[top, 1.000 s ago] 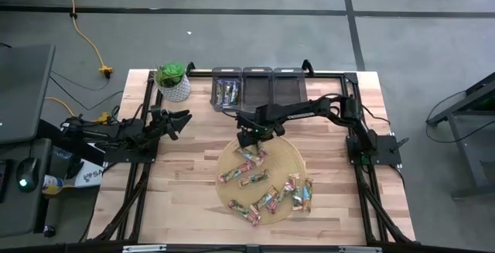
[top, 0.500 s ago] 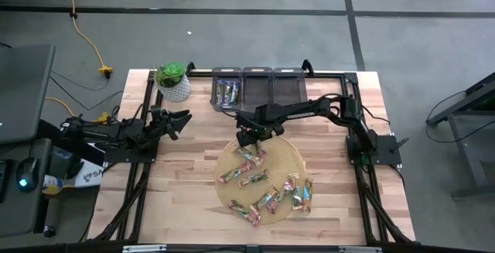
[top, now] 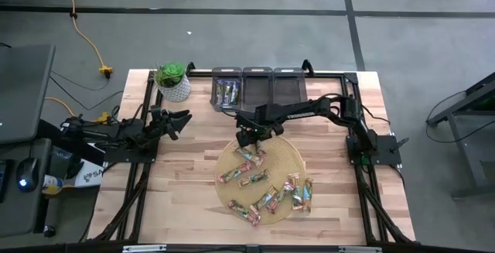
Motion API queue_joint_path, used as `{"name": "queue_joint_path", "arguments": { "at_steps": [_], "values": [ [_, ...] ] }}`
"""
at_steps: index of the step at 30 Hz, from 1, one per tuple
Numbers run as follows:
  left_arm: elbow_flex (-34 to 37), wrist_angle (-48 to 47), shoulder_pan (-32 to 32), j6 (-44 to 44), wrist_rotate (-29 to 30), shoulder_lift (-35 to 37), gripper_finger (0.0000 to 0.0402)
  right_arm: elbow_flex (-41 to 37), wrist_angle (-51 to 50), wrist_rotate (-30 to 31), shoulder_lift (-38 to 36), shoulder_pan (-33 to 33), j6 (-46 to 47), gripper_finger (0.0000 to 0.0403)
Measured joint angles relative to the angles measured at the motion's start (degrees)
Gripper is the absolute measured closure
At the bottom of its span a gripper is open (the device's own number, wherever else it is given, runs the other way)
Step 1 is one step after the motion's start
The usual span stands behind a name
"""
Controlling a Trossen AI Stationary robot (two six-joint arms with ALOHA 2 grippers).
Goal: Pick and place Granola Bars by type
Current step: Put the red granola bar into the middle black bin
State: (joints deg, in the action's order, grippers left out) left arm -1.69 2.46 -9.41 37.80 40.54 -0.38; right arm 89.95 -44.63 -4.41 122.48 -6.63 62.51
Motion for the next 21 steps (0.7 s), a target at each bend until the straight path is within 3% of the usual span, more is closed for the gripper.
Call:
{"name": "queue_joint_path", "arguments": {
  "at_steps": [8, 21],
  "values": [
    [0.00, 0.00, 0.02, 0.00, 0.01, 0.00, 0.0190, 0.09, 4.08, -2.20, -0.02, 0.00, -1.50, 0.0310],
    [0.00, -0.01, 0.00, 0.00, -0.01, 0.00, 0.0190, 0.09, 15.61, -1.86, -4.12, 0.04, -4.26, 0.0312]
  ]
}}
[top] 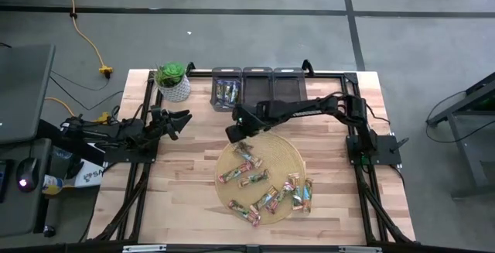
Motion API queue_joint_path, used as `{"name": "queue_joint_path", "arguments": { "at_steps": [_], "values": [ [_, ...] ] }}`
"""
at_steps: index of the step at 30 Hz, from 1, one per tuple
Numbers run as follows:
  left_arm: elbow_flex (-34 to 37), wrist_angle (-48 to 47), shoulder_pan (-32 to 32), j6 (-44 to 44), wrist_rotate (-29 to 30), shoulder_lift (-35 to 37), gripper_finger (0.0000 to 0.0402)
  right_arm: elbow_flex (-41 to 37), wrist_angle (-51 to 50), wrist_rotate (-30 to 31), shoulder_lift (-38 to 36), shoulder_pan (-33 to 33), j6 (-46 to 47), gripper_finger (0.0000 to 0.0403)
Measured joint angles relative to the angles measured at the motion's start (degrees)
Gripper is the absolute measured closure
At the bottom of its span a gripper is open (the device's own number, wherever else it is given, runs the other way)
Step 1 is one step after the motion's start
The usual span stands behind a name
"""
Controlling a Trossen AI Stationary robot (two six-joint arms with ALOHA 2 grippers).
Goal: Pick and place Granola Bars by type
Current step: Put the red granola bar into the middle black bin
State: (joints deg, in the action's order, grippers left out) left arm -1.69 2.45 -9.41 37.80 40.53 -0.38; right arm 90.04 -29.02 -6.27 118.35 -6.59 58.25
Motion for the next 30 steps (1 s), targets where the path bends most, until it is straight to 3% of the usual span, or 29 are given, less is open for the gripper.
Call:
{"name": "queue_joint_path", "arguments": {
  "at_steps": [6, 10, 13, 19, 24, 30],
  "values": [
    [0.00, 0.01, 0.02, 0.00, -0.04, 0.00, 0.0190, 0.00, 5.30, 3.12, -4.28, -0.55, -0.79, 0.0312],
    [0.00, 0.01, 0.01, 0.00, -0.02, 0.00, 0.0190, 0.02, 3.64, 5.22, -5.43, -1.01, -4.28, 0.0312],
    [0.00, 0.01, 0.02, 0.00, -0.02, 0.00, 0.0190, 0.02, 1.16, 5.47, -4.77, -0.96, -11.34, 0.0312],
    [0.00, 0.01, 0.01, 0.00, -0.02, -0.02, 0.0190, 0.00, 2.51, 0.41, -3.22, -0.32, -28.56, 0.0301],
    [0.00, 0.01, 0.02, 0.00, -0.02, -0.02, 0.0190, 0.00, 0.92, 7.71, -3.16, 0.79, -34.64, 0.0277],
    [0.00, 0.01, 0.00, 0.00, -0.02, -0.02, 0.0190, -0.03, 2.64, 8.51, -2.74, 0.76, -38.01, 0.0208]
  ]
}}
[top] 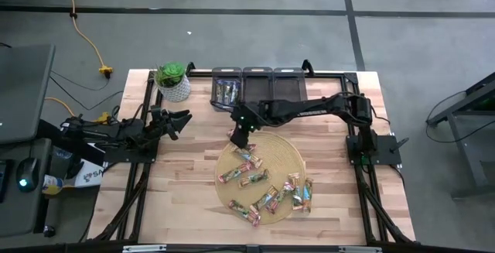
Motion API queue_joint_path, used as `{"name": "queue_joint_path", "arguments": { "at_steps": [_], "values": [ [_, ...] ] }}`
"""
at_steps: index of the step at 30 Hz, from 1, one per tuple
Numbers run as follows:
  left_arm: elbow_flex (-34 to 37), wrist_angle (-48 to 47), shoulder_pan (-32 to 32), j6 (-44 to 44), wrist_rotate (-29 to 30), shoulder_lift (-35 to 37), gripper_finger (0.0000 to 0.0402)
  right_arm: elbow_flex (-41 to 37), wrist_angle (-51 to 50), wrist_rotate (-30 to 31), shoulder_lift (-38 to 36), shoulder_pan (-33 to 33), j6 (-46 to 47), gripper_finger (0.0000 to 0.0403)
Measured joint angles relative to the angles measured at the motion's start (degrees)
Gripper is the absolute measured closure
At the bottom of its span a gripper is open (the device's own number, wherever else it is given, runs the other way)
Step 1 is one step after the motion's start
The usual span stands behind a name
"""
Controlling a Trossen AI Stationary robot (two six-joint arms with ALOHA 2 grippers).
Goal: Pick and place Granola Bars by type
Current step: Put the red granola bar into the middle black bin
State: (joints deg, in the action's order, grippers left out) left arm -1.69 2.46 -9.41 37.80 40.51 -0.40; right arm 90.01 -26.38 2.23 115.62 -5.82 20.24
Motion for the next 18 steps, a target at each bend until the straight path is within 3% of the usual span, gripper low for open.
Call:
{"name": "queue_joint_path", "arguments": {
  "at_steps": [7, 18],
  "values": [
    [0.00, 0.00, 0.01, 0.00, 0.02, 0.00, 0.0190, 0.05, 4.89, 1.06, 3.12, 0.17, 1.55, 0.0130],
    [0.00, 0.02, 0.01, 0.00, -0.51, 0.00, 0.0190, -0.06, 7.60, 2.16, 9.51, 0.20, 4.80, 0.0132]
  ]
}}
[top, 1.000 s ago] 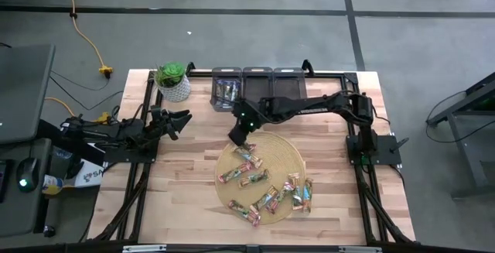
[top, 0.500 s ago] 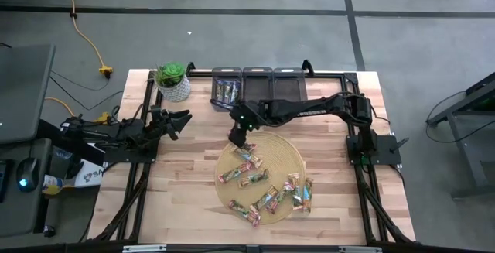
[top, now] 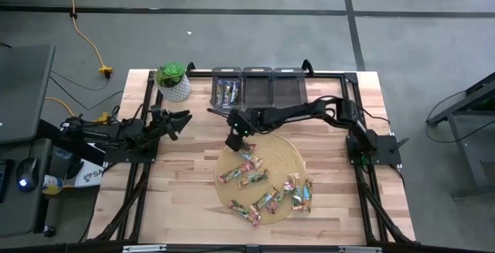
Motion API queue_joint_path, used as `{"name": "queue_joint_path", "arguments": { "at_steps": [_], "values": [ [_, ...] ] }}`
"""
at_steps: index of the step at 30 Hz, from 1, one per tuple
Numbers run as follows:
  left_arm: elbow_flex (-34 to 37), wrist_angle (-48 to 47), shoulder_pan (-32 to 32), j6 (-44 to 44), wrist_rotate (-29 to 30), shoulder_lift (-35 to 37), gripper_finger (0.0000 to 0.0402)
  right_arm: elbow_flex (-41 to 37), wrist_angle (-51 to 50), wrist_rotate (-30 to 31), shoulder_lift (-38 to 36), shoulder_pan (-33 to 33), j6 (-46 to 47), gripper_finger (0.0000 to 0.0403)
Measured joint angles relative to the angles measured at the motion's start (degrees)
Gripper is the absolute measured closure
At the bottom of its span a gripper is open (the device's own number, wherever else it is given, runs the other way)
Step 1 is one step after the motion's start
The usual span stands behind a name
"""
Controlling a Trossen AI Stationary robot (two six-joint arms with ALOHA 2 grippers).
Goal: Pick and place Granola Bars by type
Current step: Put the red granola bar into the middle black bin
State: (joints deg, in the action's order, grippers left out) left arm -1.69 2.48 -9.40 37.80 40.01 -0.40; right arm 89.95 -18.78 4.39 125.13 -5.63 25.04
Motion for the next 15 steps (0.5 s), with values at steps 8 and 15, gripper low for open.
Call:
{"name": "queue_joint_path", "arguments": {
  "at_steps": [8, 15],
  "values": [
    [0.00, -0.02, 0.00, 0.00, -0.19, 0.00, 0.0190, 0.11, 0.08, -1.36, 2.42, 0.62, -1.97, 0.0132],
    [0.00, 0.00, 0.01, 0.00, -0.19, 0.00, 0.0190, 0.15, -0.08, 0.30, 2.80, 1.16, -3.16, 0.0142]
  ]
}}
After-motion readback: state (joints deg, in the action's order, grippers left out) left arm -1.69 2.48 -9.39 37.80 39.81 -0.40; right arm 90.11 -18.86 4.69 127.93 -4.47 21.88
